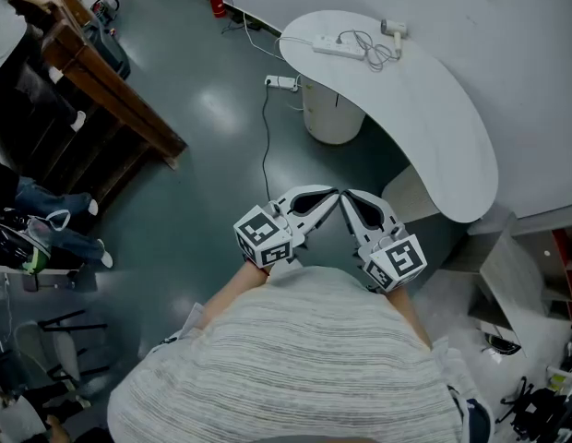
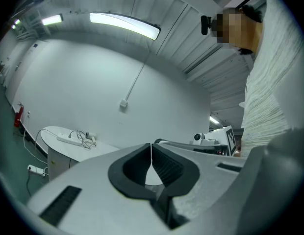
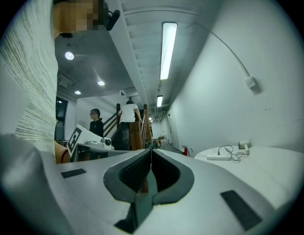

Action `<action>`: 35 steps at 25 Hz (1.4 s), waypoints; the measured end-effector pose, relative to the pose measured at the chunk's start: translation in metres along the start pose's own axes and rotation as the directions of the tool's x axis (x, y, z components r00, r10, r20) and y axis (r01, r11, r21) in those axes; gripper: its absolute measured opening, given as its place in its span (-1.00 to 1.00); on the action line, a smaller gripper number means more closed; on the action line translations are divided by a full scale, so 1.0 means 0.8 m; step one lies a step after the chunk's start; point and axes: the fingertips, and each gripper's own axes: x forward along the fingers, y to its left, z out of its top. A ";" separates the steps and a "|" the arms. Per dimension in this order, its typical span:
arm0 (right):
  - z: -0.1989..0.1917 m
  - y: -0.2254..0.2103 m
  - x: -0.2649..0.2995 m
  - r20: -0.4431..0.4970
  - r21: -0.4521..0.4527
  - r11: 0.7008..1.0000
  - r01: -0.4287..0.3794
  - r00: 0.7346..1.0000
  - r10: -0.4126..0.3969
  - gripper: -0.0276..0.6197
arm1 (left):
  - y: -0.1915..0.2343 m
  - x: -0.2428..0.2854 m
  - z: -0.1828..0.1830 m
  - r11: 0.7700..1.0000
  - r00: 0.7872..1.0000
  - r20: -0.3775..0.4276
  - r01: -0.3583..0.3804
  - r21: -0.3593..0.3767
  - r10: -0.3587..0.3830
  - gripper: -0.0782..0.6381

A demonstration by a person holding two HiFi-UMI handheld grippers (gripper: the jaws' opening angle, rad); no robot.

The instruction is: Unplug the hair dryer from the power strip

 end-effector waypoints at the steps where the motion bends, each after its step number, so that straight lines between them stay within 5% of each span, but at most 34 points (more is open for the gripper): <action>1: 0.000 -0.001 0.001 0.000 0.003 1.000 0.002 1.000 -0.002 -0.83 | 0.001 0.000 0.000 1.000 1.000 0.000 0.001 -0.001 -0.001 -0.76; 11: -0.005 -0.014 0.038 -0.026 0.027 0.999 0.020 0.999 -0.019 -0.83 | 0.043 -0.007 0.008 0.999 1.000 0.012 -0.006 -0.037 0.006 -0.76; 27: 0.000 -0.049 0.217 -0.025 0.030 0.998 0.061 0.998 -0.060 -0.83 | 0.225 -0.049 0.067 0.999 0.998 0.051 -0.018 -0.051 0.020 -0.76; 35: -0.012 -0.077 0.245 -0.054 0.047 0.995 0.092 0.995 -0.089 -0.83 | 0.264 -0.038 0.064 0.997 0.999 0.045 -0.007 -0.075 0.010 -0.76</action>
